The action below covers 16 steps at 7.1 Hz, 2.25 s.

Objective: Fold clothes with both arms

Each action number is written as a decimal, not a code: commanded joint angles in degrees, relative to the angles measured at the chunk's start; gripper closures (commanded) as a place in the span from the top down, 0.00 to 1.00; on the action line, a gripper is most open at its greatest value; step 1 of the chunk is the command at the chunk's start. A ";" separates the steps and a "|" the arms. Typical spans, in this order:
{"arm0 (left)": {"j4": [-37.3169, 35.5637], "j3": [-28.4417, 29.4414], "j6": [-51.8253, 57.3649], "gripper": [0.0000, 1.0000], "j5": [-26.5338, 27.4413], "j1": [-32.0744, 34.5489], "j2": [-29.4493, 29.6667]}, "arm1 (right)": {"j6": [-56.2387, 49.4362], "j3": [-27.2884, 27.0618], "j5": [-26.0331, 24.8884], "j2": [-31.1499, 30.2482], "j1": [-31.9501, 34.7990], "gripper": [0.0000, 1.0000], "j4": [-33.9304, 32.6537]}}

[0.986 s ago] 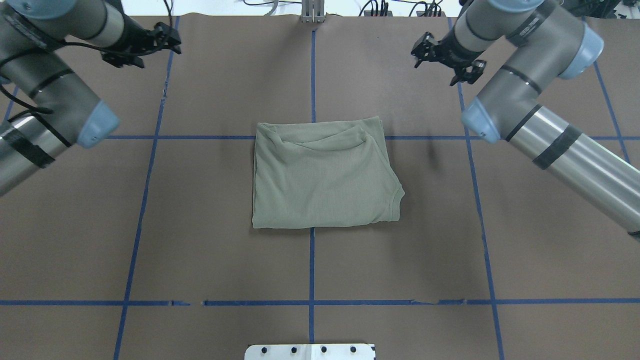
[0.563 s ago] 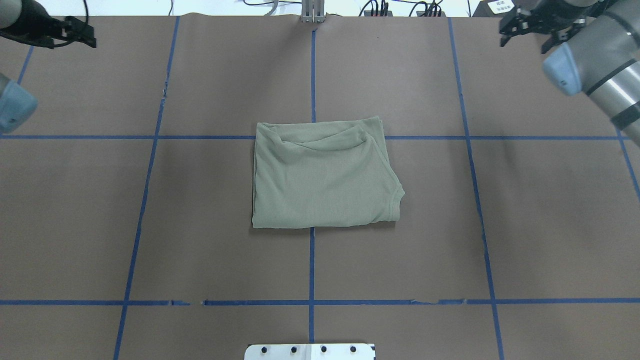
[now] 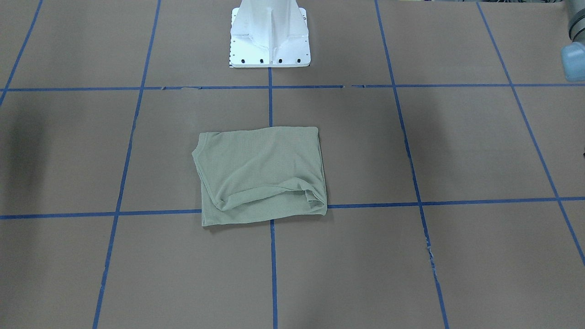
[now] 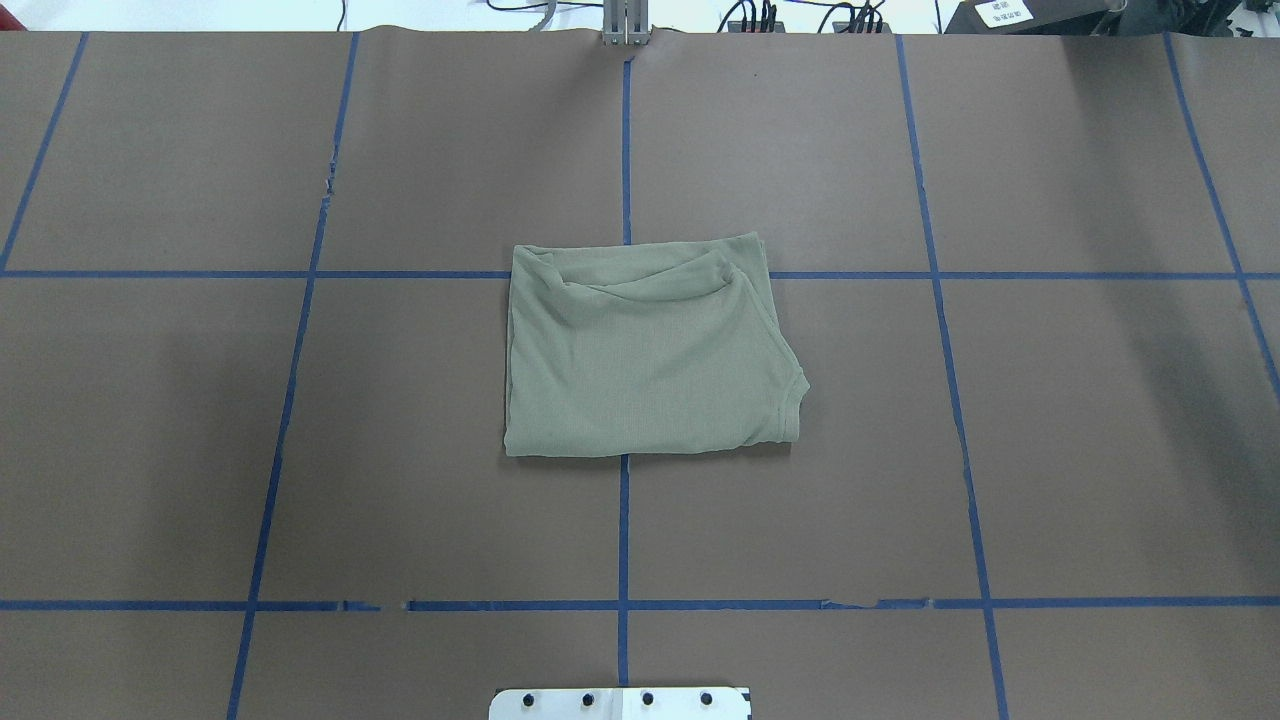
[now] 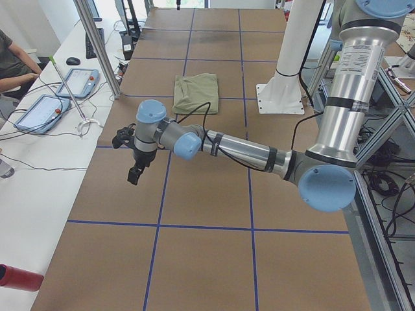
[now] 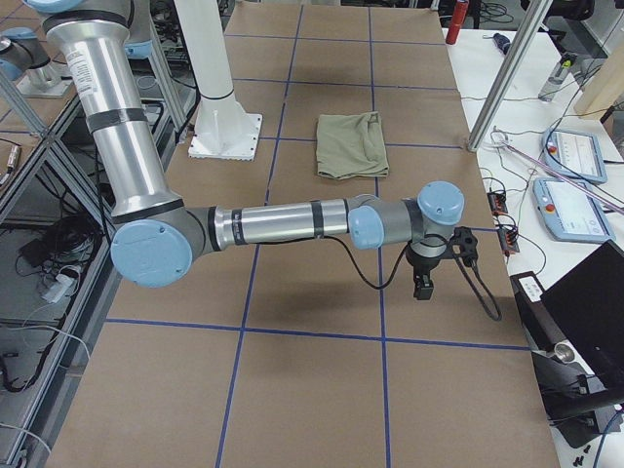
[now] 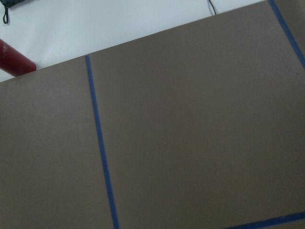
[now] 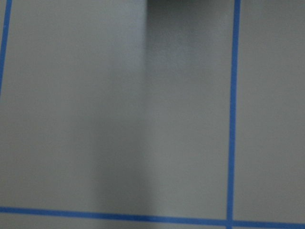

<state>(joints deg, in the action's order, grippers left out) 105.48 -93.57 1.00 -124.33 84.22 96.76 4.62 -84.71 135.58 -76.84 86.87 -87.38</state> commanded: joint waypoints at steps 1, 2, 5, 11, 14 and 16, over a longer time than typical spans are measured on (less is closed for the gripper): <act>2.25 -0.64 6.75 1.00 -1.80 5.24 -7.95 | -7.25 -12.44 0.22 -10.91 3.47 1.00 -8.04; 3.49 -0.56 2.03 1.00 -2.06 5.08 -7.73 | -7.78 -12.93 -0.22 -12.10 3.48 1.00 -5.89; 4.56 1.63 -0.91 1.00 -1.01 4.99 -9.83 | -6.90 -11.88 0.04 -13.42 3.48 1.00 -4.90; -19.61 -7.50 -0.13 1.00 -7.00 4.63 -8.44 | -6.64 -12.49 5.05 -17.03 4.88 1.00 -4.91; -19.00 -6.27 0.66 1.00 -4.43 4.72 -8.69 | -6.81 -12.49 2.77 -17.38 5.41 1.00 -4.91; -17.07 -3.46 4.63 1.00 -5.22 4.64 -8.00 | -6.81 -12.67 2.50 -17.47 5.77 1.00 -4.91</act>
<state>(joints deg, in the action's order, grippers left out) 87.54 -98.05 4.42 -129.26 88.93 88.34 -2.19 -97.29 138.28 -94.26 92.49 -92.28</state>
